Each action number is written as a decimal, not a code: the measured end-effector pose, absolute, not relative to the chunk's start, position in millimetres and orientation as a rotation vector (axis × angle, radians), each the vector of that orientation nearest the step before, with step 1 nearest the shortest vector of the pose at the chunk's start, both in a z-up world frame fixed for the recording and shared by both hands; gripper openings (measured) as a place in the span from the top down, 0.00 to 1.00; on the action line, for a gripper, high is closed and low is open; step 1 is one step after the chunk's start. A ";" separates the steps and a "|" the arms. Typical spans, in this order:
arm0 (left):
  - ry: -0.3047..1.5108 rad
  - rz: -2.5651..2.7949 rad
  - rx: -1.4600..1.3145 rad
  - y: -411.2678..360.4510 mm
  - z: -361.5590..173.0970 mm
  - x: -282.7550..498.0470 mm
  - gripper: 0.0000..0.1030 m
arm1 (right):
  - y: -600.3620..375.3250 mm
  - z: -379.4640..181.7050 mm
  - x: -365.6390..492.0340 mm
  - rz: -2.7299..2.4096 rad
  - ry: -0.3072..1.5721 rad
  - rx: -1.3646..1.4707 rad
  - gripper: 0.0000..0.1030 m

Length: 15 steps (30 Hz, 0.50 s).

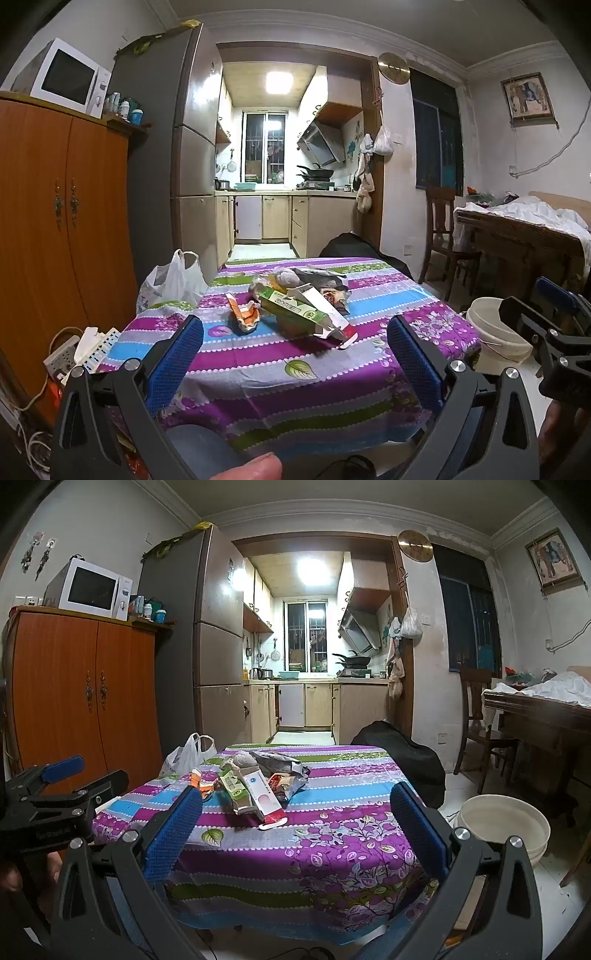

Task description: Collect trash

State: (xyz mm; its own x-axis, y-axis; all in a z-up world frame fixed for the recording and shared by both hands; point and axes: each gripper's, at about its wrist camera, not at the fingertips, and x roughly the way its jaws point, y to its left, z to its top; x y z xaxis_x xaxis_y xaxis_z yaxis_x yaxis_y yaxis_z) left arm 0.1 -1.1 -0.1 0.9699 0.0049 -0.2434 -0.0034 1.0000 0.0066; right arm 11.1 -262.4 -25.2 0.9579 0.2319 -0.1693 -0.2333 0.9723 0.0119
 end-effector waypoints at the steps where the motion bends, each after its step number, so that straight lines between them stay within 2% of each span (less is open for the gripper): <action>1: 0.245 0.003 0.002 -0.8 -0.1 0.0 0.04 | -262.4 -25.1 10.8 0.236 0.170 -0.009 0.05; 15: 0.256 0.001 -0.002 -2.3 2.4 0.5 0.04 | -263.0 -27.3 12.9 0.235 0.179 -0.003 0.05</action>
